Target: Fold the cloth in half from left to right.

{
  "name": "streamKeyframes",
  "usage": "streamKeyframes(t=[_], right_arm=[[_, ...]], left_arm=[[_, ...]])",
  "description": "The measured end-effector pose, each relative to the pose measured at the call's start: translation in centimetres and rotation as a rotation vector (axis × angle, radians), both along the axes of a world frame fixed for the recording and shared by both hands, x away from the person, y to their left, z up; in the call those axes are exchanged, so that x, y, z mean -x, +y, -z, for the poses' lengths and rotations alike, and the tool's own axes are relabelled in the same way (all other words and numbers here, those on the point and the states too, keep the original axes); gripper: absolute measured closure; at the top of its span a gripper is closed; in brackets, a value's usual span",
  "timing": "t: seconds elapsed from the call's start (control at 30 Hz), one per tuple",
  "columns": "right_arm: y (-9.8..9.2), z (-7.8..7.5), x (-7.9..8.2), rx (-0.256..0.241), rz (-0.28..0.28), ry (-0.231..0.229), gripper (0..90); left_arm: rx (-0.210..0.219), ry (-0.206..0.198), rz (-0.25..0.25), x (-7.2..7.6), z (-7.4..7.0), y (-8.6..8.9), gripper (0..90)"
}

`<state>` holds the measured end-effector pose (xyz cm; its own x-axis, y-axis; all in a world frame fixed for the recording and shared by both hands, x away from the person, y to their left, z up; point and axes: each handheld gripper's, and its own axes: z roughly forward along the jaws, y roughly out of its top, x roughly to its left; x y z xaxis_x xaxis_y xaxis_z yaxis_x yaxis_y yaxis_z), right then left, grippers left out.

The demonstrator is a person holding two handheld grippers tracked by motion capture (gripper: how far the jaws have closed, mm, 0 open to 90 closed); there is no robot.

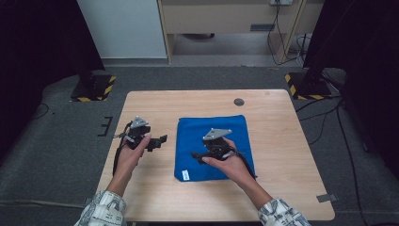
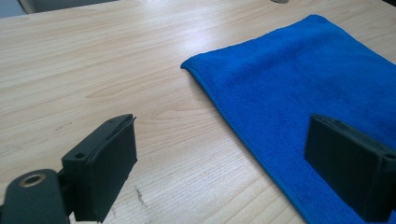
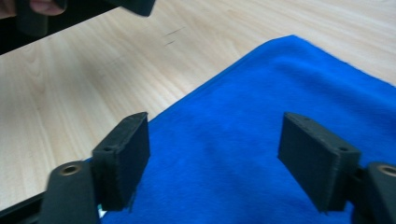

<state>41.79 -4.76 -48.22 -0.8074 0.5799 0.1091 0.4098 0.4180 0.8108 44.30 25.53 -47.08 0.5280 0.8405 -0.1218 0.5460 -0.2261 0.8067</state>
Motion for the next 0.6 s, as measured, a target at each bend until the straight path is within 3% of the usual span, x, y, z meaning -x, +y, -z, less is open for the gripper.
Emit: streamKeyframes(t=[0.2, 0.33, 0.47, 0.6], right_arm=[[1.1, 0.5, 0.8, 0.029, -0.038, 0.001, 39.4], [1.5, 0.7, 1.5, 0.021, -0.064, 0.006, 49.5], [2.1, 1.0, 2.2, 0.031, -0.095, 0.009, 57.5], [3.0, 1.4, 2.9, 0.037, -0.132, 0.016, 65.4]], left_arm=[[0.000, 0.011, -0.012, 0.2, 0.7, 0.3, 8.8], [-0.008, 0.019, -0.019, 0.5, 1.2, 0.2, 8.9], [-0.005, 0.011, -0.048, 0.8, 1.7, 0.3, 9.1], [0.015, 0.045, -0.043, 0.8, 2.8, 0.5, 9.3]])
